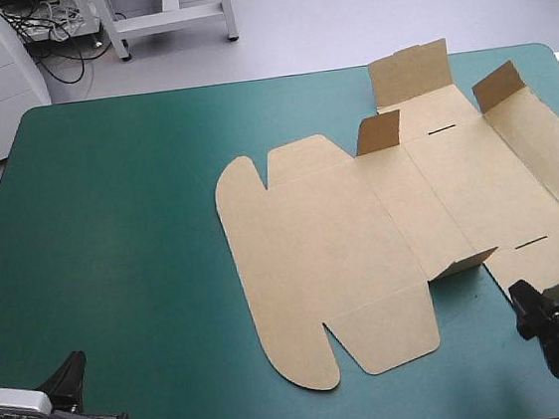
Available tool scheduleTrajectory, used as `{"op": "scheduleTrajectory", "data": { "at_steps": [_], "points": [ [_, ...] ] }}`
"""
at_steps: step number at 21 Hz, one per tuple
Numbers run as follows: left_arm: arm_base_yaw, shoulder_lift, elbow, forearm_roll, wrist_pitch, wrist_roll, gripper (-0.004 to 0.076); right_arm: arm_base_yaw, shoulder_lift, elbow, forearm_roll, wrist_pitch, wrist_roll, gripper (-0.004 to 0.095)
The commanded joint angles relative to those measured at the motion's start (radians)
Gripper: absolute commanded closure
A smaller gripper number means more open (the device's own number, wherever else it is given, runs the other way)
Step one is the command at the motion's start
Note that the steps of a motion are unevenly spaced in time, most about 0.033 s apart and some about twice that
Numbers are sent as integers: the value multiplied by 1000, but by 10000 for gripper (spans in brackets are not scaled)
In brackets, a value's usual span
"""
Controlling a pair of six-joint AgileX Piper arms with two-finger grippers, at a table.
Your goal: Fold the box
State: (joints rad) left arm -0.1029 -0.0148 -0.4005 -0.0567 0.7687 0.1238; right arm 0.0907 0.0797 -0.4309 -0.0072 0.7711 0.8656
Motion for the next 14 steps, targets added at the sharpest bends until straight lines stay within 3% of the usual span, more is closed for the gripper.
{"op": "scheduleTrajectory", "data": {
  "at_steps": [1, 4, 8, 10, 14],
  "points": [
    [0, -15, -20, -4, -75, -7, 756, 4, 152, -26, 13, -187, 67, 153],
    [0, -15, -20, -4, -75, -7, 756, 4, 331, -46, 17, -273, 177, 163],
    [0, -15, -20, -4, -75, -7, 756, 4, 590, -121, 230, -332, 187, 182],
    [0, -15, -20, -4, -75, -7, 756, 4, 706, -175, 313, -272, 117, 189],
    [0, -15, -20, -4, -75, -7, 756, 4, 822, -236, 305, -152, 122, 189]
  ]
}}
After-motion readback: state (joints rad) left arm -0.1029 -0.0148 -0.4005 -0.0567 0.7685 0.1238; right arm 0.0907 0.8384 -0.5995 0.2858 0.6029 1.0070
